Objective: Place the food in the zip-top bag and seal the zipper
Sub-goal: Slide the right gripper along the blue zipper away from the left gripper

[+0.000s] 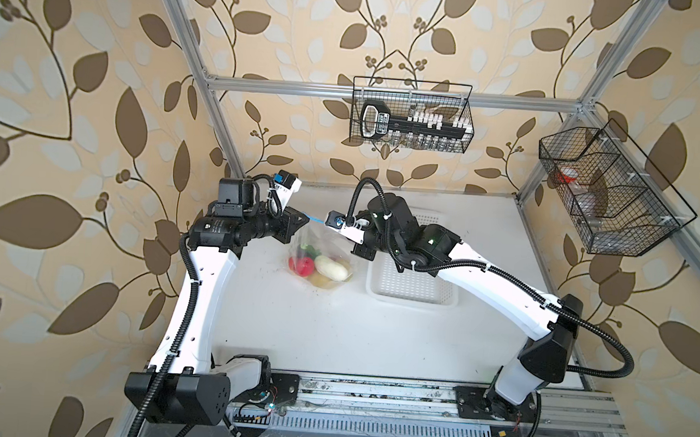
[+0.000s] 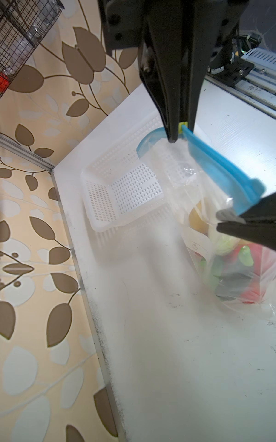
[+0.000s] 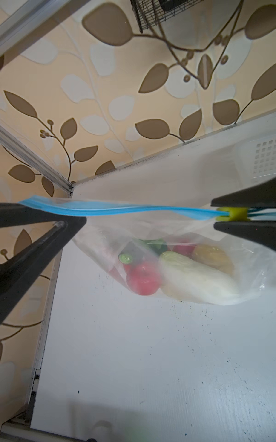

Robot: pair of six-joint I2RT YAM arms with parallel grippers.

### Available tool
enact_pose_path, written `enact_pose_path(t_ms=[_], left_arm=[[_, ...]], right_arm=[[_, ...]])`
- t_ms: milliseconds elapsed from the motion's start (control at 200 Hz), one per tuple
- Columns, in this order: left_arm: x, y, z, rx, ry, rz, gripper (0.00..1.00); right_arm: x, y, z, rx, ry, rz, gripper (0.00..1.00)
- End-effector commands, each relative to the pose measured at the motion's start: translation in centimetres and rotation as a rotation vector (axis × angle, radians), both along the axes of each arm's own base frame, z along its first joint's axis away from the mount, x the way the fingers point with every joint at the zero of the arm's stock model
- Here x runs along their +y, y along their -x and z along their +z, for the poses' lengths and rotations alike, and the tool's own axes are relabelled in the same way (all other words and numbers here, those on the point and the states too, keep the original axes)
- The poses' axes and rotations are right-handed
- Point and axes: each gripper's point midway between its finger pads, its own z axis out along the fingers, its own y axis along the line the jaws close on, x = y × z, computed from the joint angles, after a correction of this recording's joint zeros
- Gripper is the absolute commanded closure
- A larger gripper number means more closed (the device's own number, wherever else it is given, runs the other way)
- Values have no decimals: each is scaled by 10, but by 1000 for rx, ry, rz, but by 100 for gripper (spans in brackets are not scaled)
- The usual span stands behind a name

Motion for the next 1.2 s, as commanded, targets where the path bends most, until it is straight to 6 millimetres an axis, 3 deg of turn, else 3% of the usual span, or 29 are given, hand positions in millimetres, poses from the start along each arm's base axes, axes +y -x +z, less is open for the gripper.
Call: enact_pose_path(t_ms=[0, 225, 735, 1195], left_arm=[[29, -21, 26, -91, -34, 138, 100], [38, -26, 29, -89, -31, 188, 100], [66, -33, 31, -85, -43, 305, 100], [72, -19, 49, -94, -46, 336, 100]], right_arm=[[-28, 3, 4, 10, 28, -57, 100], [-34, 0, 14, 23, -26, -79, 100], [-53, 2, -4, 57, -21, -116, 100], [-73, 8, -14, 87, -35, -151, 100]])
